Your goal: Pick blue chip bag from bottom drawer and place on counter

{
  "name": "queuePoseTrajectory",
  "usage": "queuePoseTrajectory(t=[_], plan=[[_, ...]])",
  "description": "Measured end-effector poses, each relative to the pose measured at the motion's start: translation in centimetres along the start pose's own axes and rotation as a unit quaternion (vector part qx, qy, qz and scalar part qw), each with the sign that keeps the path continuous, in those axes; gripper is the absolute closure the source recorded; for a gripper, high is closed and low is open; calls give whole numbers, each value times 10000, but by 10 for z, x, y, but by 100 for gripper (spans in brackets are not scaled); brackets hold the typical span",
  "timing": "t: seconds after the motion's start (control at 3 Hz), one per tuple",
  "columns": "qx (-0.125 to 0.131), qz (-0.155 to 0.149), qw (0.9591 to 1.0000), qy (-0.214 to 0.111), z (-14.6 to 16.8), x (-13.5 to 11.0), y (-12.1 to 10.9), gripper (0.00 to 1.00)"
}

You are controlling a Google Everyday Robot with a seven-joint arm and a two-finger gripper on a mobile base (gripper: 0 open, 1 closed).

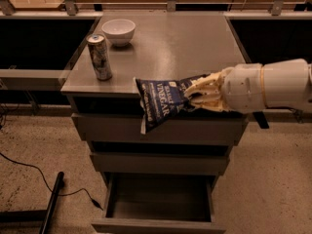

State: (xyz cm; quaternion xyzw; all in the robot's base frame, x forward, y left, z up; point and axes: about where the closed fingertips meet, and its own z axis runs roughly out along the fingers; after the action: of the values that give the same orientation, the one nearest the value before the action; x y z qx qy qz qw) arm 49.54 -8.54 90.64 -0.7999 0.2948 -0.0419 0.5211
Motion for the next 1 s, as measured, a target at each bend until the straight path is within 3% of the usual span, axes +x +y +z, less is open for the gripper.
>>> queuePoseTrajectory(t=[0.33,0.67,1.0], plan=[[167,215,9991,319,-4,30,-38,100],[669,758,9920,761,7,78,-80,100],[1121,1056,9835,951,16,110,-97,100]])
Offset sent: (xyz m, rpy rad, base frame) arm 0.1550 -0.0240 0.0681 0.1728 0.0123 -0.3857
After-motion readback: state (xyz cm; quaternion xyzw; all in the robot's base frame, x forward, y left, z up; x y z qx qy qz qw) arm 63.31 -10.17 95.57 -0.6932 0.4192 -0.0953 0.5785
